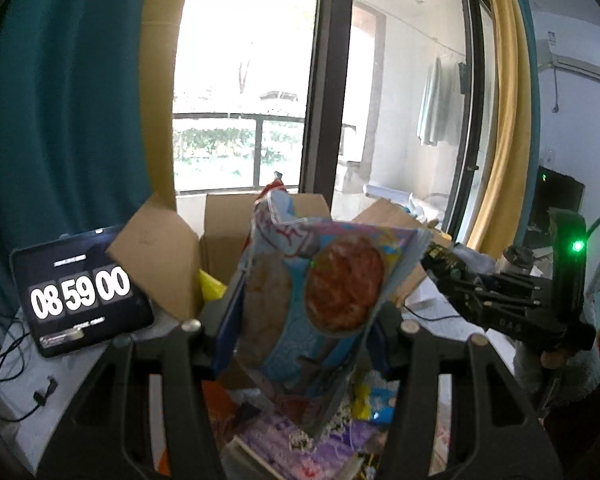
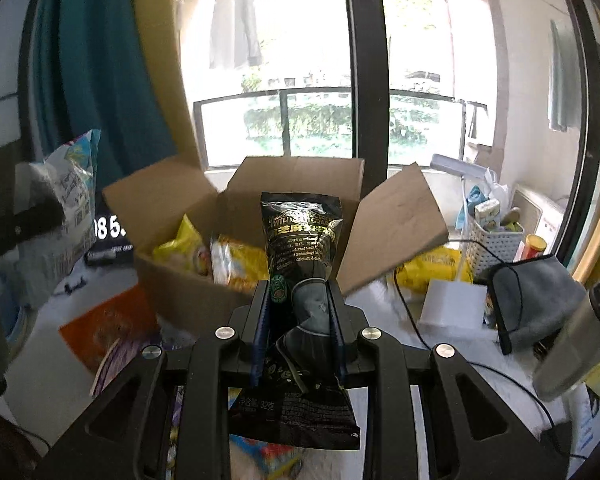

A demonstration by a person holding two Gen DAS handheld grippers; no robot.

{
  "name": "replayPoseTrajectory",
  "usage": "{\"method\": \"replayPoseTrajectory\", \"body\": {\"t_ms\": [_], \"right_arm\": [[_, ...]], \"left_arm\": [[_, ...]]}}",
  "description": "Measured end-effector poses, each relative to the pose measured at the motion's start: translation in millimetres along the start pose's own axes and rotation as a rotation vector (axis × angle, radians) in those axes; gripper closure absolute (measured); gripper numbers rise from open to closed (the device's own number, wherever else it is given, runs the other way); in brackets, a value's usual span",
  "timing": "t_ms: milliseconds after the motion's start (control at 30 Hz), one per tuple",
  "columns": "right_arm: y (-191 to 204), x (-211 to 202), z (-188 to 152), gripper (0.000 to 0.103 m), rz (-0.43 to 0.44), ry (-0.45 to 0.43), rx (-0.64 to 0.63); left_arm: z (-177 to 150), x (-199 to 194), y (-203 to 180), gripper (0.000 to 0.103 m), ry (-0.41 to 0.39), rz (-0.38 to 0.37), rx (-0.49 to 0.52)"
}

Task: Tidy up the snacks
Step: 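Carry the colorful bag and black-gold packet over the cardboard box, then open both tools to drop the two snacks into the box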

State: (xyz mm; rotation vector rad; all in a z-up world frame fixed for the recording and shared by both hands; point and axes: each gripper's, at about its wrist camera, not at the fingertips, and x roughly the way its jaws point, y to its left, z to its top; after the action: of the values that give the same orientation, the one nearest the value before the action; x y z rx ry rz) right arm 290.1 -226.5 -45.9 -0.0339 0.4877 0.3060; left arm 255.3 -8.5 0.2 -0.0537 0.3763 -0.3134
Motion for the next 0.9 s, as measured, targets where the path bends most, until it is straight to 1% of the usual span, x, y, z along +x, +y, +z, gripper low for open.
{"method": "replayPoseTrajectory", "body": {"t_ms": [100,200,300,467,500,533,600,633,667,700,733,767,800,900], "right_arm": [[-1,11,11,0.075,-0.002,-0.022,-0.002],[-1,22,21,0.075,-0.004,-0.037,-0.013],[-2,35,33,0.075,-0.004,-0.053,-0.016],[-3,62,52,0.075,-0.022,-0.087,-0.025],[-3,70,55,0.075,-0.030,-0.092,-0.025],[-4,75,58,0.075,-0.033,-0.094,-0.024],[-7,89,63,0.075,-0.044,-0.100,-0.011],[-8,94,65,0.075,-0.052,-0.101,-0.004],[-9,99,67,0.075,-0.058,-0.102,0.002],[-11,107,69,0.068,-0.062,-0.097,0.014],[-13,112,71,0.062,-0.068,-0.090,0.021],[-14,115,72,0.048,-0.075,-0.084,0.030],[-14,113,72,0.041,-0.075,-0.086,0.034],[-12,105,71,0.040,-0.067,-0.103,0.024]], "left_arm": [[7,18,3,0.049,-0.009,0.000,0.008],[17,35,7,0.049,-0.044,-0.010,0.002],[23,58,12,0.049,-0.082,0.004,0.008],[27,108,21,0.046,-0.068,0.038,0.013],[27,114,21,0.042,-0.067,0.045,0.018],[28,125,22,0.036,-0.054,0.057,0.028],[29,137,23,0.028,-0.027,0.074,0.037],[30,142,23,0.021,-0.012,0.077,0.039],[30,147,24,0.016,-0.002,0.072,0.034],[31,149,24,0.009,0.007,0.072,0.026],[31,150,25,0.008,0.012,0.075,0.017],[31,149,25,0.007,0.008,0.074,0.013],[31,147,25,0.007,0.008,0.074,0.010],[31,140,25,0.007,0.008,0.079,0.001]]}}
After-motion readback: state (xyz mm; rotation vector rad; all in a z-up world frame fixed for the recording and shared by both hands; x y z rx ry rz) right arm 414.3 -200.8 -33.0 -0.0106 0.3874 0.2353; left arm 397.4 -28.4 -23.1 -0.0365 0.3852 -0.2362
